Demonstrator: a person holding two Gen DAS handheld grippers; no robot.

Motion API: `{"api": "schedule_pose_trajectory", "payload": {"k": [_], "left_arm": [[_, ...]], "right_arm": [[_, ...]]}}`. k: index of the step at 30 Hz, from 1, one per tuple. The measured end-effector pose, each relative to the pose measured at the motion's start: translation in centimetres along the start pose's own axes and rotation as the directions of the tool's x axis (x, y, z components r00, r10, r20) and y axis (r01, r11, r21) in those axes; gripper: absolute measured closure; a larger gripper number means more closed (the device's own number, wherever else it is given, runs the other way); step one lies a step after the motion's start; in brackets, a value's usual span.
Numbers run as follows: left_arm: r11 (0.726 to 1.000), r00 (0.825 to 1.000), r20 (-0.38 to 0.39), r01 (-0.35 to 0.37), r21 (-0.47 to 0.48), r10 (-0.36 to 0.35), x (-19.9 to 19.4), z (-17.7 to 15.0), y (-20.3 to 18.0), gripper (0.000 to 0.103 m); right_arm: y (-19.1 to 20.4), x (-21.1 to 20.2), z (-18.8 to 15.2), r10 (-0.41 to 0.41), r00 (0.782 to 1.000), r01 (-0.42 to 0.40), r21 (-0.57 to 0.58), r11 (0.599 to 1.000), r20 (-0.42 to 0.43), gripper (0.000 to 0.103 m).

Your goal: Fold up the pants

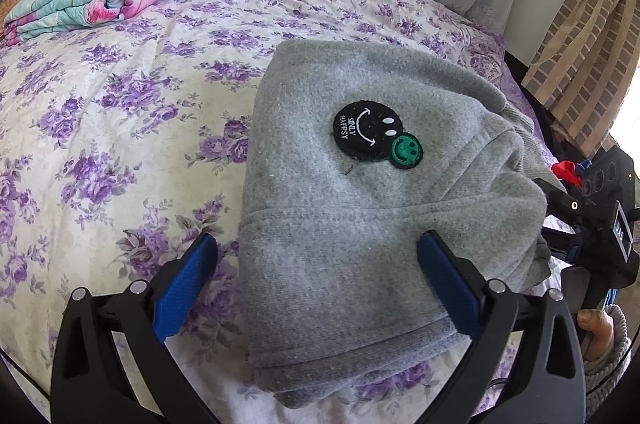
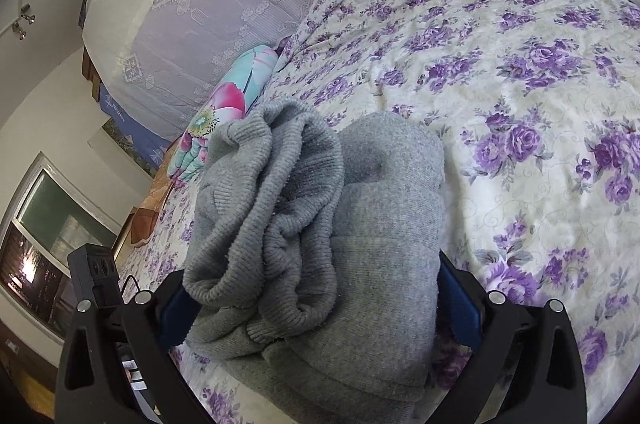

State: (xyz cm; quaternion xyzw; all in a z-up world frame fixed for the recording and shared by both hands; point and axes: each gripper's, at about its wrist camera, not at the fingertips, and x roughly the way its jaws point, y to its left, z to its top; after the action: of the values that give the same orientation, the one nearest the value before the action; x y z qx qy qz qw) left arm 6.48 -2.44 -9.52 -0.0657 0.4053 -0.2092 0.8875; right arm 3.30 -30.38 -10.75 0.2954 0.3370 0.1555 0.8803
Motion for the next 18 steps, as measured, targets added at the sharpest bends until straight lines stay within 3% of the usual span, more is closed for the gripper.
{"api": "schedule_pose_trajectory", "payload": {"k": [12,16,18], "left_arm": [[1.000,1.000,-0.002,0.004,0.007,-0.004,0.0,-0.2,-0.2,0.005],[0.999,1.000,0.019,0.012,0.042,-0.012,-0.5,-0.4,-0.9,0.018],[0.999,1.000,0.022,0.008,0.049,-0.009,-0.6,-0.5,-1.2,0.018]], "right_arm": [[0.0,0.0,0.1,-0.002,1.000,0.002,-0.005,1.000,0.001,0.003],[0.0,0.1,0.1,-0.002,1.000,0.002,-0.005,1.000,0.001,0.003],[0.0,0.1,0.1,-0.002,1.000,0.002,-0.005,1.000,0.001,0.003]]}}
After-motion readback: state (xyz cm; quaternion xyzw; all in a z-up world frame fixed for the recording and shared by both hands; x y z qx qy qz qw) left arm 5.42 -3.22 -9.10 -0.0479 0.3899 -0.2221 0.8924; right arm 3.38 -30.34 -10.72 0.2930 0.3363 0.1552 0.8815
